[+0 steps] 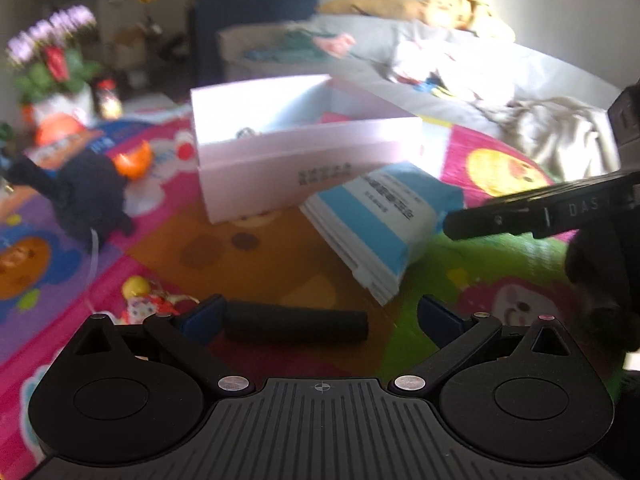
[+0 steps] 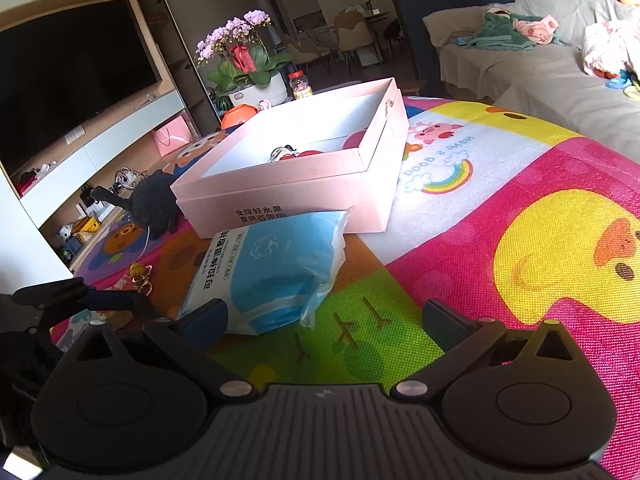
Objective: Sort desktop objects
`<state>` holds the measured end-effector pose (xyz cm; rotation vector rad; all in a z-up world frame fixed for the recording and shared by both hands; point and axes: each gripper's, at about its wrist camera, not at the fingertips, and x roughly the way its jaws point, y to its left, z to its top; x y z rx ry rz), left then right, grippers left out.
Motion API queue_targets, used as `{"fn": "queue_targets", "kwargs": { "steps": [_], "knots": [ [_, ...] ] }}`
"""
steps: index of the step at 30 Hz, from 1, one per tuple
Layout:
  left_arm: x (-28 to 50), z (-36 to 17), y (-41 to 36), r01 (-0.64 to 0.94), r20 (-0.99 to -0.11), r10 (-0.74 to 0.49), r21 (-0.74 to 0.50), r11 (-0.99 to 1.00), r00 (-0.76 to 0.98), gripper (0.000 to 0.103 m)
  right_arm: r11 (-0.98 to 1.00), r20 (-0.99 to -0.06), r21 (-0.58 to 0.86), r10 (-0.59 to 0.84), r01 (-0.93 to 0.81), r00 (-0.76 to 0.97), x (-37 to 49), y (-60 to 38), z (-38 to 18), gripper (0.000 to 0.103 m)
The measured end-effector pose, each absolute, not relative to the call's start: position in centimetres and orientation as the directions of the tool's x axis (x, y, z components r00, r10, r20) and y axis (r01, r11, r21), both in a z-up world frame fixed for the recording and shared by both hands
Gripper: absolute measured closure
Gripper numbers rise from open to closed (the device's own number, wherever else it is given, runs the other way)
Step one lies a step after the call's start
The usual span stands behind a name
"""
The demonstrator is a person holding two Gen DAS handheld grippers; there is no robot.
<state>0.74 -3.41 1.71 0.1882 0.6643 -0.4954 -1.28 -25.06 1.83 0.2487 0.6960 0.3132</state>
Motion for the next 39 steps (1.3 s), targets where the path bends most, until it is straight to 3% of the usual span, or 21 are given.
{"fn": "queue_targets", "kwargs": {
  "steps": [6,8,10,16,20,25,30,35,39],
  "knots": [
    [0.2,1.8,-3.6,0.479,-0.609,-0.358,0.040,0.877,0.708,0.003,0.925,-0.601,0.316,0.369,-0.213,0.709,-1.0,-25.0,2.2,0.000],
    [-0.3,1.7,-3.2,0.464,-0.611,-0.342,0.046,0.885,0.714,0.018,0.915,-0.589,0.308,0.399,-0.261,0.703,-0.8,-24.7,3.0,0.000],
    [-0.6,1.4,-2.5,0.445,-0.620,-0.335,0.026,0.895,0.709,0.023,0.919,-0.560,0.292,0.389,-0.265,0.732,-0.2,-24.8,4.5,0.000],
    [-1.7,1.5,-0.7,0.395,-0.598,-0.338,-0.038,0.918,0.727,0.023,0.913,-0.577,0.408,0.256,0.003,0.776,4.0,-28.1,5.7,0.003],
    [-2.0,1.7,-0.7,0.413,-0.582,-0.360,-0.046,0.910,0.729,0.011,0.962,-0.613,0.272,0.200,-0.034,0.764,5.3,-27.0,5.7,0.009],
    [-2.3,1.7,-0.8,0.415,-0.572,-0.360,-0.037,0.909,0.737,0.008,0.971,-0.651,0.202,0.233,-0.132,0.722,6.8,-25.1,5.7,0.012],
    [-2.1,1.6,-1.0,0.412,-0.585,-0.351,-0.031,0.910,0.731,0.006,0.995,-0.597,-0.044,0.046,-0.090,0.801,7.7,-23.5,6.0,0.012],
    [-2.0,1.4,-1.0,0.408,-0.596,-0.348,-0.037,0.912,0.724,0.006,0.993,-0.617,0.008,0.100,-0.121,0.781,7.1,-23.4,5.6,0.014],
    [-2.0,1.4,-1.1,0.406,-0.596,-0.343,-0.031,0.913,0.726,0.005,0.988,-0.711,0.069,0.147,-0.140,0.688,6.3,-23.4,3.4,0.022]
  ]
}}
